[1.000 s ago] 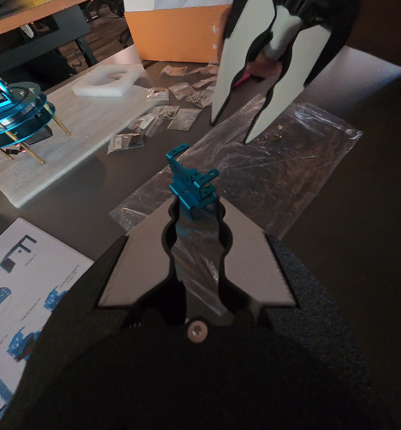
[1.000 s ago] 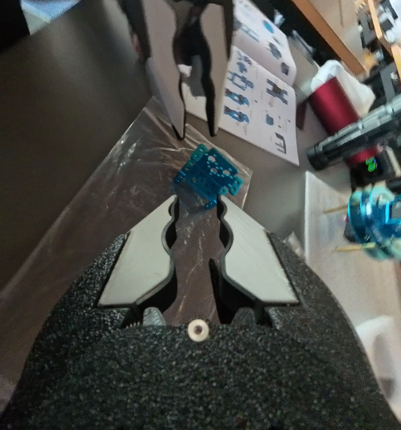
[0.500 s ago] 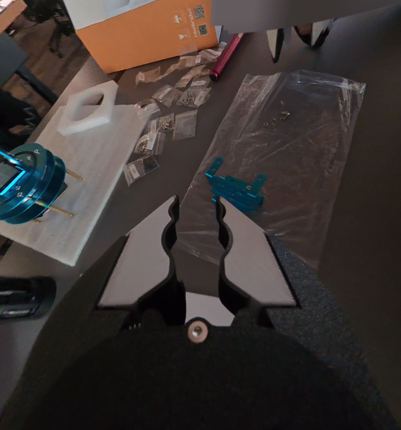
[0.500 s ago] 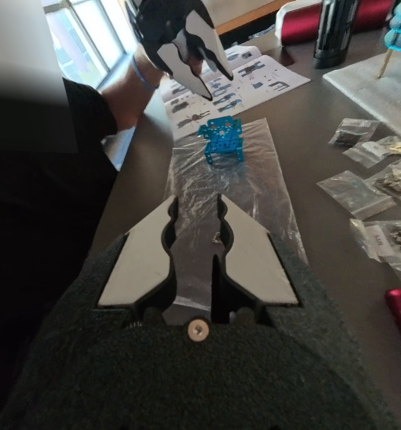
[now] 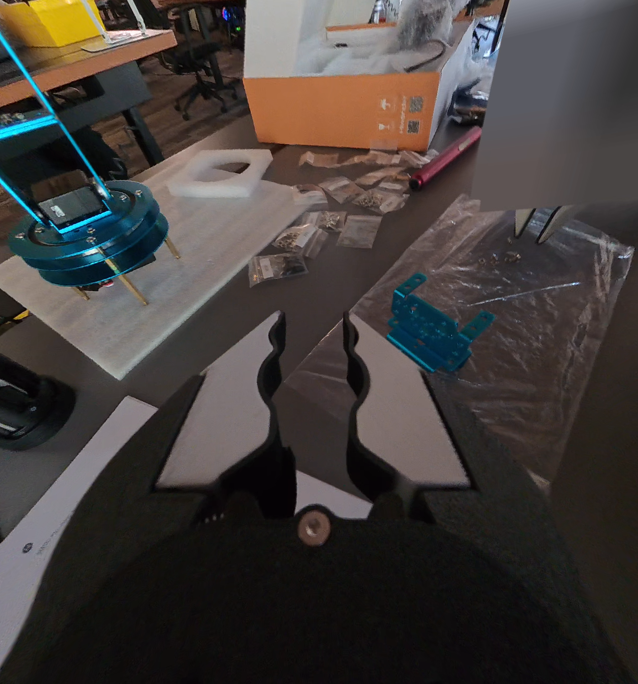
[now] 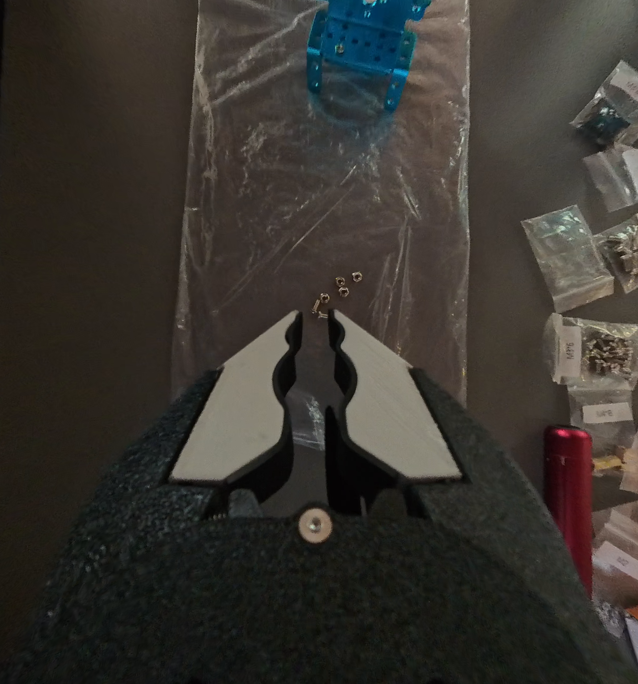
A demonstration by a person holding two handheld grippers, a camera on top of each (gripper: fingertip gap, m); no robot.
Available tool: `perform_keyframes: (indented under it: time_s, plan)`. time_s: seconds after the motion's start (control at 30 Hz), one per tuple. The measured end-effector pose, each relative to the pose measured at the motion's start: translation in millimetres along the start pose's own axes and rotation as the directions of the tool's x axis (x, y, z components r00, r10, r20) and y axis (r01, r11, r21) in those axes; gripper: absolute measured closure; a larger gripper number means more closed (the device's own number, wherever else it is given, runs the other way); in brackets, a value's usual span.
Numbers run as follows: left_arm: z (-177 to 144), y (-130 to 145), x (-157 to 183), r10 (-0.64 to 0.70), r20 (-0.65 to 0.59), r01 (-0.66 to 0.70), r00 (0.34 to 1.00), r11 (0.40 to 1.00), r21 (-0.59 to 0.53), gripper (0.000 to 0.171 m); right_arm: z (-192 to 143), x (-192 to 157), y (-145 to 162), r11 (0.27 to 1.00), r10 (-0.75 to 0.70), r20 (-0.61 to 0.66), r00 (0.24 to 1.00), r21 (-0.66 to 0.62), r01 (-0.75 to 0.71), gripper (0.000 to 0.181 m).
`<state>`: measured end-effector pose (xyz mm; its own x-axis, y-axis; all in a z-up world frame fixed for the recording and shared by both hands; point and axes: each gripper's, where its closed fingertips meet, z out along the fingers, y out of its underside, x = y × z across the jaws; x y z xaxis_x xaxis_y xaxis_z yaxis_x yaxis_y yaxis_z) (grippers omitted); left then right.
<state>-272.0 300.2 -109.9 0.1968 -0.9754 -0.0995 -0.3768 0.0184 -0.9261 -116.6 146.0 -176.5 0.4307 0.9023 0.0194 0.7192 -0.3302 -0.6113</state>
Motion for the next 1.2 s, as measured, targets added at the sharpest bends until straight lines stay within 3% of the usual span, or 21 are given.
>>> perform_keyframes:
  time_s: [0.33, 0.73, 0.87, 1.03, 1.2]
  plan:
    - [7, 8, 13, 0.047, -0.019, -0.048, 0.999, 0.998, -0.034, 0.141, 14, -5, 4, 0.996, -0.069, 0.05, 0.996, -0.058, 0.071, 0.171]
    - [7, 9, 13, 0.07, -0.008, -0.07, 0.998, 0.997, -0.04, 0.141, 17, -1, 3, 0.989, -0.126, 0.018, 0.992, -0.076, 0.127, 0.176]
    - [9, 13, 15, 0.086, -0.009, -0.086, 0.996, 0.995, -0.056, 0.141, 11, -2, -3, 0.994, -0.113, 0.012, 0.994, -0.012, 0.113, 0.175]
    - [10, 17, 19, 0.114, -0.021, -0.115, 0.993, 0.99, -0.078, 0.141, -4, 25, -10, 0.985, -0.038, -0.129, 0.991, 0.165, 0.059, 0.175]
    - [10, 21, 26, 0.131, -0.053, -0.136, 0.99, 0.986, -0.097, 0.141, -7, 34, -14, 0.968, 0.003, -0.208, 0.978, 0.248, 0.05, 0.175]
